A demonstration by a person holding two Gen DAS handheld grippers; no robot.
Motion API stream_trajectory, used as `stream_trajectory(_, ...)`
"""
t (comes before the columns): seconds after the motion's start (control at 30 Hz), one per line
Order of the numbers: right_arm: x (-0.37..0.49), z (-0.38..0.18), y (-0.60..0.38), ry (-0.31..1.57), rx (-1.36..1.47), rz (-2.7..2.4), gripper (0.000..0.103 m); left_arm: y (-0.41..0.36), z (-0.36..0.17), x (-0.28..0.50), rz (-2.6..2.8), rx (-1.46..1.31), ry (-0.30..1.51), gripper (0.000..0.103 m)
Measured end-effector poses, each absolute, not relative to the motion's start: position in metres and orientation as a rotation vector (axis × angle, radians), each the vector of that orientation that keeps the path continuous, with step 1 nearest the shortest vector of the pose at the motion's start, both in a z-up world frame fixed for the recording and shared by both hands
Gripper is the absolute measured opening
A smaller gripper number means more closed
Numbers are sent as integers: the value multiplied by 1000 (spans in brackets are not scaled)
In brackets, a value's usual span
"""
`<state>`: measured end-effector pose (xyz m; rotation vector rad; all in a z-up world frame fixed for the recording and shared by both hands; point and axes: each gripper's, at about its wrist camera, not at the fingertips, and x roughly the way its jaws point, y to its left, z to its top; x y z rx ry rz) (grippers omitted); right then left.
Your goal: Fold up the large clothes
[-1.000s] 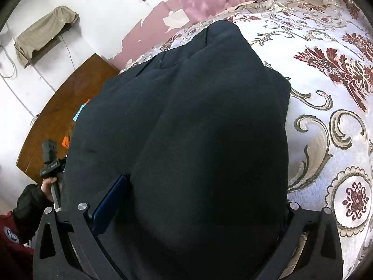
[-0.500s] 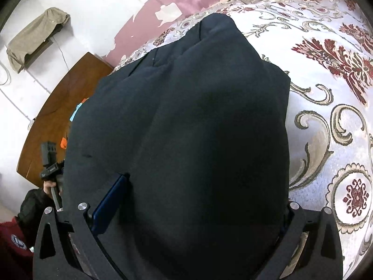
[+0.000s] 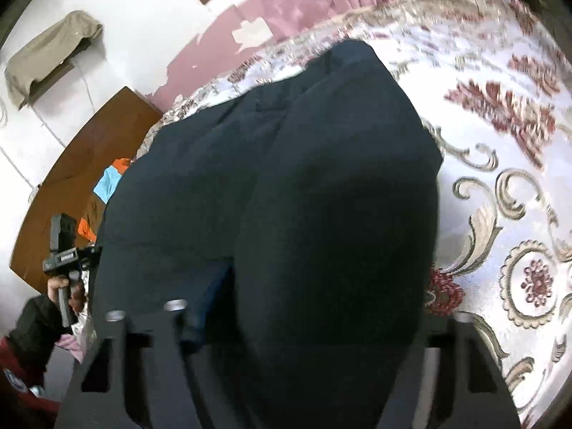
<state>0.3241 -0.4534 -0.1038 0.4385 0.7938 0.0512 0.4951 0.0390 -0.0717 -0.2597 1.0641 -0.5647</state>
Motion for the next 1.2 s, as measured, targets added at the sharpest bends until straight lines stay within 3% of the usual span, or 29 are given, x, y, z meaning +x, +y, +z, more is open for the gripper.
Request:
stream_trajectory(0.03, 321, -97, -449, 780, 436, 55, 33, 39, -67, 493, -580, -269, 1054, 25)
stream_trajectory(0.1, 317, -81, -441, 755, 400, 55, 22, 40, -50, 487, -602, -275, 1022, 22)
stream_trajectory(0.3, 305, -23, -406, 650, 347, 158, 16, 40, 3, 474, -614, -205, 934, 20)
stream_trajectory(0.63, 323, 44, -354, 513, 283, 264, 16, 96, 72, 465, -535, -228, 796, 19)
stream_trajectory(0.77, 346, 46, -344, 508, 280, 264, 16, 109, 65, 465, -480, -216, 795, 19)
stream_trajectory(0.97, 375, 11, -324, 596, 180, 137, 16, 109, 8, 483, -423, -199, 855, 20)
stream_trajectory(1.07, 388, -18, -311, 685, 52, -11, 20, 121, -13, 488, -410, -260, 852, 24)
stream_trajectory(1.2, 395, -36, -318, 738, 36, -105, 36, 124, -21, 487, -363, -262, 859, 45)
